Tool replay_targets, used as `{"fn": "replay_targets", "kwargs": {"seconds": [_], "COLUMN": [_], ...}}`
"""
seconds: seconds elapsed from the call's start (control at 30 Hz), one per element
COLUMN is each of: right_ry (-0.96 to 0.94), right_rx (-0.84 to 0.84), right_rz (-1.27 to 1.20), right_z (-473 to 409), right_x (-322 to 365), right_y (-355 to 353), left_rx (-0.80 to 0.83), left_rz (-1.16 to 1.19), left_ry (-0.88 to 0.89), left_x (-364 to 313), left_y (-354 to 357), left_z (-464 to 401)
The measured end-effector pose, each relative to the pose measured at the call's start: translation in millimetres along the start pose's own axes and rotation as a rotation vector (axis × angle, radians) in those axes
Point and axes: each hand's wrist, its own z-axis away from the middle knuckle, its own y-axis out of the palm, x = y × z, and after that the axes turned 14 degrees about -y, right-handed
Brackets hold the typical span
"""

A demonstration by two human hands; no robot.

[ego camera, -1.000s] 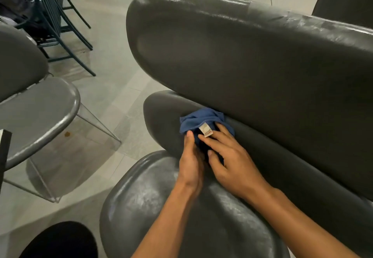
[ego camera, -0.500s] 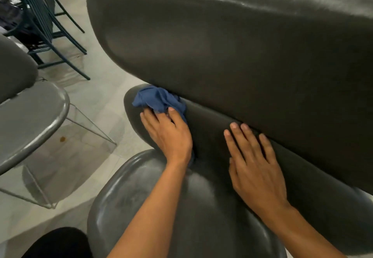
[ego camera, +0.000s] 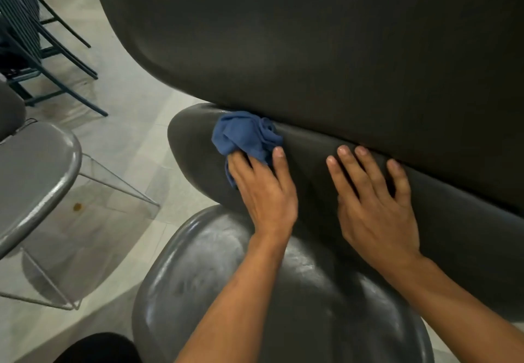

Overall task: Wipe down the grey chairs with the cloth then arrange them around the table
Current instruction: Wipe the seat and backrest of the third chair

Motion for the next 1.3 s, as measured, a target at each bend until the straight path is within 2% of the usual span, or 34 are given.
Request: {"fn": "replay_targets", "kwargs": {"seconds": [0.1,0.17,0.27,0.4,0.47,0.63,0.73,0.87,0.97,1.07,1.2,1.3], "right_ry": [0.046,0.089,0.137,0.18,0.183,0.18,0.178,0.174,0.179,0.183,0.187,0.183], "right_rx": [-0.02,-0.047,-0.066,-0.095,-0.106,-0.174,-0.2,-0.237,-0.251,-0.259,-0.294,-0.313], "right_rz": [-0.019,-0.042,-0.067,-0.075,-0.079,-0.063,-0.054,-0.065,-0.072,-0.082,-0.066,-0.06], "right_z": [-3.9,-7.5,-11.4,-15.2,-16.0,-15.9,-15.4,-15.8,-15.7,-14.7,-14.4,-14.1], "right_x": [3.6,6.8,10.9,16.9,17.9,18.7,18.2,16.5,16.9,16.6,17.5,17.7], "right_y": [-0.6,-0.8,0.0,3.5,5.9,13.7,15.8,18.1,18.9,19.5,24.6,27.3], "left_rx": [0.082,0.086,0.046,-0.147,-0.225,-0.215,-0.187,-0.285,-0.331,-0.39,-0.339,-0.276], "left_rz": [0.052,0.043,-0.063,-0.114,-0.129,-0.046,0.031,0.233,0.227,0.276,0.503,0.689], "left_ry": [-0.012,-0.014,0.076,-0.174,-0.228,0.008,0.001,-0.287,-0.429,-0.726,-1.031,-1.189], "left_x": [3.1,1.4,18.6,45.3,43.6,24.2,26.0,41.3,52.2,85.8,112.5,138.8], "left_y": [-2.3,-7.2,-17.5,-31.1,-35.6,-23.5,-22.1,-28.0,-29.7,-19.5,14.3,47.4], "left_z": [-9.7,-25.1,-44.3,-77.4,-85.7,-71.8,-61.9,-87.7,-103.6,-111.6,-82.6,-54.7]}}
